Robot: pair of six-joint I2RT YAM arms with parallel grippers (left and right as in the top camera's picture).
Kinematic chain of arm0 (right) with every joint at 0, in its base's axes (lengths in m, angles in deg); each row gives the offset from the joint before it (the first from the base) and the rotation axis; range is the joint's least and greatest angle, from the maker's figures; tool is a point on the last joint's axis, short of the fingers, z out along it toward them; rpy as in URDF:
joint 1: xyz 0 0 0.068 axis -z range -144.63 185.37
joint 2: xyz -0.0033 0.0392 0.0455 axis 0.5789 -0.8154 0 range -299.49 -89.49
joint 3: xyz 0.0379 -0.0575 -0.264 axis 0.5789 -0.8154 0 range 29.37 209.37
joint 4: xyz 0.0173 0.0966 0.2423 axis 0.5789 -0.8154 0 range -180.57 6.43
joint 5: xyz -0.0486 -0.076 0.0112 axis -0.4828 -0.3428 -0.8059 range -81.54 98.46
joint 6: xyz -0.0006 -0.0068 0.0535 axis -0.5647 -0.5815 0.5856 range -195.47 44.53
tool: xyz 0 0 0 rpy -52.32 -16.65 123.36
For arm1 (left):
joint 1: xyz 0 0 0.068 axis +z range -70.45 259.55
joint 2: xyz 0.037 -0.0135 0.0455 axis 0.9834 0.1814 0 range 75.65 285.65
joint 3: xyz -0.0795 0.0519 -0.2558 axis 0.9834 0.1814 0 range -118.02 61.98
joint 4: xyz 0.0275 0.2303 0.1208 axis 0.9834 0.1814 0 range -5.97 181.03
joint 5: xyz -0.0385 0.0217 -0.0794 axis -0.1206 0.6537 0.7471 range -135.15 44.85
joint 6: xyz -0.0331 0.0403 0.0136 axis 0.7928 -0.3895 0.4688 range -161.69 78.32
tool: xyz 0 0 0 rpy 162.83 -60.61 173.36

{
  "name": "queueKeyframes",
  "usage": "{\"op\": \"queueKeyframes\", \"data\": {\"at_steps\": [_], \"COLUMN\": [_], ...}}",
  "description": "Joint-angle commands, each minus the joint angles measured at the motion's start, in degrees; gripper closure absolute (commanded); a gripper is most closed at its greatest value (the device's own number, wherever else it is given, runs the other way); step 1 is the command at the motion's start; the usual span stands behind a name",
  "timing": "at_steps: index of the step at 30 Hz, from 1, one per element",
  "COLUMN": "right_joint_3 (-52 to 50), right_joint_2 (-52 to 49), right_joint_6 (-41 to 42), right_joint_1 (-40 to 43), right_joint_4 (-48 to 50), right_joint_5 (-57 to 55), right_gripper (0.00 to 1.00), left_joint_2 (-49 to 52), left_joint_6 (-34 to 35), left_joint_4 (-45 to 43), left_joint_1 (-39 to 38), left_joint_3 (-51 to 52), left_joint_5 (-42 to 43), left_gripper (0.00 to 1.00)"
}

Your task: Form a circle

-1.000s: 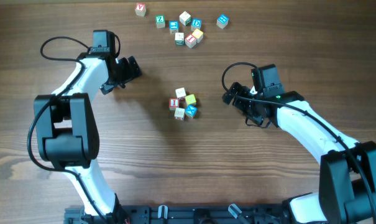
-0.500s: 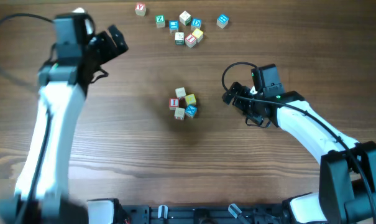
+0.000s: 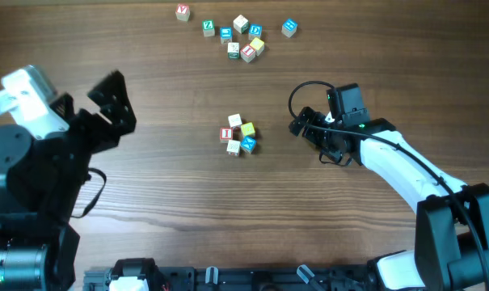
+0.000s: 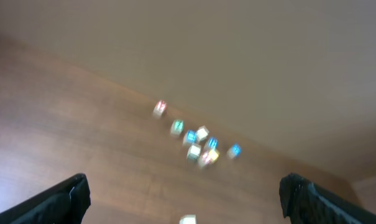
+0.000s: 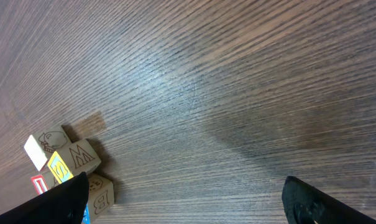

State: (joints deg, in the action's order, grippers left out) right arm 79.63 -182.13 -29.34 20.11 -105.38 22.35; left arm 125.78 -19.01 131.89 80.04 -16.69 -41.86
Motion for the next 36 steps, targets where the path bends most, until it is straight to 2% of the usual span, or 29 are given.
{"op": "queueKeyframes", "data": {"at_steps": [1, 6, 8, 10, 13, 15, 17, 20, 28, 30, 36], "right_joint_3": [-0.02, -0.02, -0.02, -0.02, -0.02, -0.02, -0.02, -0.02, -0.02, -0.02, -0.02], "right_joint_2": [1.03, 1.03, 1.03, 1.03, 1.03, 1.03, 1.03, 1.03, 1.03, 1.03, 1.03], "right_joint_6": [-0.96, -0.96, -0.98, -0.96, -0.98, -0.98, -0.96, -0.98, -0.96, -0.98, -0.98], "right_joint_1": [-0.09, -0.09, -0.09, -0.09, -0.09, -0.09, -0.09, -0.09, -0.09, -0.09, -0.09], "right_joint_4": [0.17, 0.17, 0.17, 0.17, 0.17, 0.17, 0.17, 0.17, 0.17, 0.17, 0.17], "right_joint_5": [-0.76, -0.76, -0.76, -0.76, -0.76, -0.76, -0.76, -0.76, -0.76, -0.76, -0.76], "right_gripper": [0.00, 0.00, 0.00, 0.00, 0.00, 0.00, 0.00, 0.00, 0.01, 0.00, 0.00], "left_joint_2": [-2.16, -11.34, -15.69, -19.26, -25.03, -28.41, -31.36, -36.15, -49.70, -49.94, -49.94], "left_joint_6": [0.31, 0.31, 0.31, 0.31, 0.31, 0.31, 0.31, 0.31, 0.31, 0.28, 0.31], "left_joint_4": [-3.06, -27.80, -33.03, -33.05, -26.38, -25.77, -30.60, -45.33, -46.53, -50.64, -49.66], "left_joint_1": [0.22, 0.22, 0.26, 0.26, 0.26, 0.28, 0.28, 0.33, 2.84, 4.44, 4.50], "left_joint_3": [5.44, 22.12, 28.17, 31.95, 36.46, 38.60, 41.20, 47.63, 59.71, 61.86, 63.58], "left_joint_5": [0.07, 0.07, 0.07, 0.07, 0.07, 0.07, 0.07, 0.07, 0.07, 0.02, 0.07], "left_gripper": [0.00, 0.00, 0.00, 0.00, 0.00, 0.00, 0.00, 0.00, 0.00, 0.00, 0.00]}}
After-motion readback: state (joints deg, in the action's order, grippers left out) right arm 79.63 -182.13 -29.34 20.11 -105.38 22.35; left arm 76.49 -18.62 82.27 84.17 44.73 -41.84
